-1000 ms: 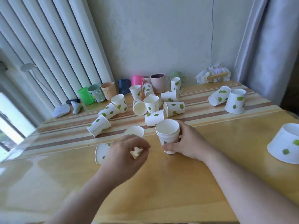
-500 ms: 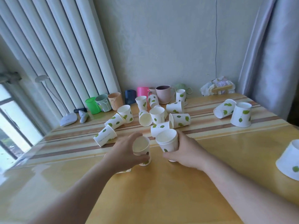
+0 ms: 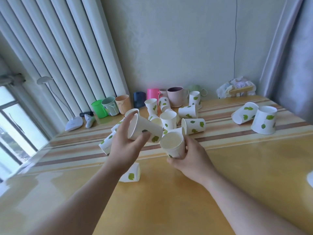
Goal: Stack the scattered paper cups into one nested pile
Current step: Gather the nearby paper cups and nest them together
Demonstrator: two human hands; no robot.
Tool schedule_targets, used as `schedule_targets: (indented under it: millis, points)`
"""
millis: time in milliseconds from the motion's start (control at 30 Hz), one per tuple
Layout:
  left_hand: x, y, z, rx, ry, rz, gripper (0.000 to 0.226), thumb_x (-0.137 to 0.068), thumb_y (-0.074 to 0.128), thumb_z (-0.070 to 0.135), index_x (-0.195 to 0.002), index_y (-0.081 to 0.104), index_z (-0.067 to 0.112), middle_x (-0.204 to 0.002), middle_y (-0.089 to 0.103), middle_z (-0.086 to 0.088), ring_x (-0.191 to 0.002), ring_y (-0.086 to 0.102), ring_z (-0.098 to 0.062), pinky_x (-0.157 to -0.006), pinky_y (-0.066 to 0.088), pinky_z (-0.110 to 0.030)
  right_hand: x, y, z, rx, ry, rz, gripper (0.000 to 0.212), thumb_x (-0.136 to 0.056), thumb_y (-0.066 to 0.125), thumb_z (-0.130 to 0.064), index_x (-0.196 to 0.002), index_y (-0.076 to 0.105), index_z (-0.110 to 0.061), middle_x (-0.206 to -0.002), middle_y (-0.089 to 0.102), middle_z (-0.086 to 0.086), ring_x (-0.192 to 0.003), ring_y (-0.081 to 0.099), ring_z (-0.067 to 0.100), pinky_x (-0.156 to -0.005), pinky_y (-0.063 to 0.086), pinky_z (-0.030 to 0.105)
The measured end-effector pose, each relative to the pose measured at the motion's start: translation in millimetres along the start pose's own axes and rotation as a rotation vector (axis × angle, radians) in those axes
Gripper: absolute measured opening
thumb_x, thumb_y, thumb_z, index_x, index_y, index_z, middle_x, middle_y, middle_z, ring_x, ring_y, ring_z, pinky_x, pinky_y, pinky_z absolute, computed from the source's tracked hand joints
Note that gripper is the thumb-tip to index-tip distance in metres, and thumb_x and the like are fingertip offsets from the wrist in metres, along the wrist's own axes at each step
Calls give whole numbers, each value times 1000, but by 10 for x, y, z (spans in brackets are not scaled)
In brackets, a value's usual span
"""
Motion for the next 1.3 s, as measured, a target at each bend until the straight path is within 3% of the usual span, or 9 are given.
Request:
schedule_targets:
  millis: [100,233,433,600,800,900,1000,1167,1300]
  points:
    - [-2,242,-1,71,-49,-108,89,-72,76,57,-155,49,40,-140,65,18,-127,68,-8,-95,61,-30,14,9,14,19,29,-41,54,-75,87,-42,-121,61,-42,-116,62,-22,-105,62,-1,-88,55,28]
    - [55,460,-72,-102,-45,-194,85,-77,77,58,-155,45,50,-146,64,16,-133,63,-12,-110,55,-45,-1,41,35,6,35,-61,60,-74,89,-44,-127,62,-41,-117,64,-21,-105,65,2,-88,56,27]
    - [34,554,31,-194,-18,-263,81,-93,81,40,-159,36,50,-146,57,18,-117,68,-7,-105,55,-38,-16,39,22,-14,38,-67,58,-74,90,-43,-125,63,-42,-117,65,-19,-104,67,4,-88,58,32]
    - [56,441,-22,-407,41,-410,126,-70,79,79,-169,6,49,-132,59,34,-126,59,2,-104,44,-25,5,44,32,-24,45,-90,57,-75,92,-44,-124,63,-41,-116,65,-21,-105,66,4,-89,58,31]
    - [200,-288,-468,-688,-33,-367,98,-53,59,104,-142,43,65,-131,53,35,-131,46,-2,-116,40,-37,-9,54,47,-20,58,-106,54,-76,92,-40,-118,58,-44,-115,65,-22,-103,66,5,-83,54,27]
    - [397,-469,-795,-530,-204,-416,104,-62,92,67,-147,34,69,-141,52,23,-129,56,-10,-106,49,-33,-21,65,48,-27,64,-104,57,-76,93,-41,-123,59,-43,-119,65,-21,-106,67,7,-83,52,27]
    - [549,-446,-1008,-403,-303,-395,105,-85,81,6,-138,23,75,-133,57,10,-117,65,-17,-94,55,-33,-3,61,30,-39,58,-95,62,-78,93,-39,-127,57,-46,-116,64,-24,-104,66,1,-78,48,19]
    - [477,-319,-1096,-195,-337,-288,70,-97,79,18,-136,34,54,-110,73,-7,-80,75,-15,-81,61,-37,17,48,-6,22,23,-77,75,-79,93,-39,-140,51,-46,-113,62,-28,-97,63,-10,-71,42,9]
    - [323,-145,-855,107,-293,-179,67,-88,87,44,-137,42,37,-115,70,-1,-94,70,-9,-80,60,-31,-3,32,10,30,31,-36,85,-78,93,-38,-147,46,-39,-111,60,-31,-100,61,-12,-72,41,8]
Point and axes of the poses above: each hand's wrist, its own x-axis away from the middle knuckle, its own y-axis out of the palm, z = x × y, the point moved 8 cm from there along -x, towards the middle knuckle
